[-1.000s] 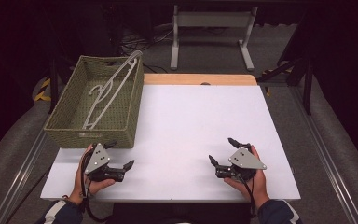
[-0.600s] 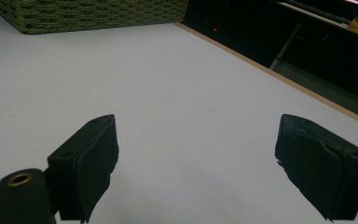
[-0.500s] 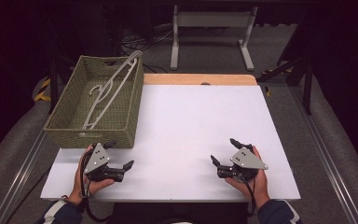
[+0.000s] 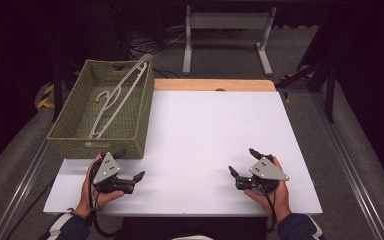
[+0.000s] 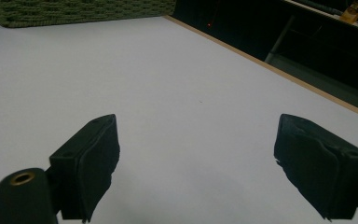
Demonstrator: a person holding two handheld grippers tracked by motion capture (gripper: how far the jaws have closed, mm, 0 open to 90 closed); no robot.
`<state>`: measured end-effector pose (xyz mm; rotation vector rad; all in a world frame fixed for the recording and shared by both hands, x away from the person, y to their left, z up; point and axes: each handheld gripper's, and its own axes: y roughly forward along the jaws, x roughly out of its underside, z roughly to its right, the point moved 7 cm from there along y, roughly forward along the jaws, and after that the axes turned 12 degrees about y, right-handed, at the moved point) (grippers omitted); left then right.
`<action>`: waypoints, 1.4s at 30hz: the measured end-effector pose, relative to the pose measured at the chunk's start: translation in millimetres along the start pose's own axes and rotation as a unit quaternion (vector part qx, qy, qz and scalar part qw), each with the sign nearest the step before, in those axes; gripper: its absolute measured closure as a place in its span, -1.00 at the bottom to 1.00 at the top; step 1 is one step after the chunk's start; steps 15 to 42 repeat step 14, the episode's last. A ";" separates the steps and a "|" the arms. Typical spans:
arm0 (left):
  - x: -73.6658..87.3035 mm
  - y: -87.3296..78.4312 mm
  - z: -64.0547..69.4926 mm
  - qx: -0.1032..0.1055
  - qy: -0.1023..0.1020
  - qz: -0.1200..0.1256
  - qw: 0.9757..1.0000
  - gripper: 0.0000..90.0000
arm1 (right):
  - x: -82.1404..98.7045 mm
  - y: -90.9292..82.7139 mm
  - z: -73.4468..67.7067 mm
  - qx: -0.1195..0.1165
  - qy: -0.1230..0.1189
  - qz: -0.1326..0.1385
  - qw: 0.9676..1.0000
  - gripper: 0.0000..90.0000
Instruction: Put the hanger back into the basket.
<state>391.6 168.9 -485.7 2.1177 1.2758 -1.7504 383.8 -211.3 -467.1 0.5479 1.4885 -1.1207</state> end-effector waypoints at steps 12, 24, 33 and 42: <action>4.6 5.7 -1.4 0.009 -0.012 -0.013 1.000 -0.85 | 8.5 7.4 5.9 0.001 0.014 -0.024 1.000 -0.67; 4.9 6.5 -2.2 0.007 -0.011 -0.015 1.000 -0.85 | 8.7 7.8 6.1 0.001 0.011 -0.026 1.000 -0.67; 4.9 6.5 -2.2 0.007 -0.011 -0.015 1.000 -0.85 | 8.7 7.8 6.1 0.001 0.011 -0.026 1.000 -0.67; 4.9 6.5 -2.2 0.007 -0.011 -0.015 1.000 -0.85 | 8.7 7.8 6.1 0.001 0.011 -0.026 1.000 -0.67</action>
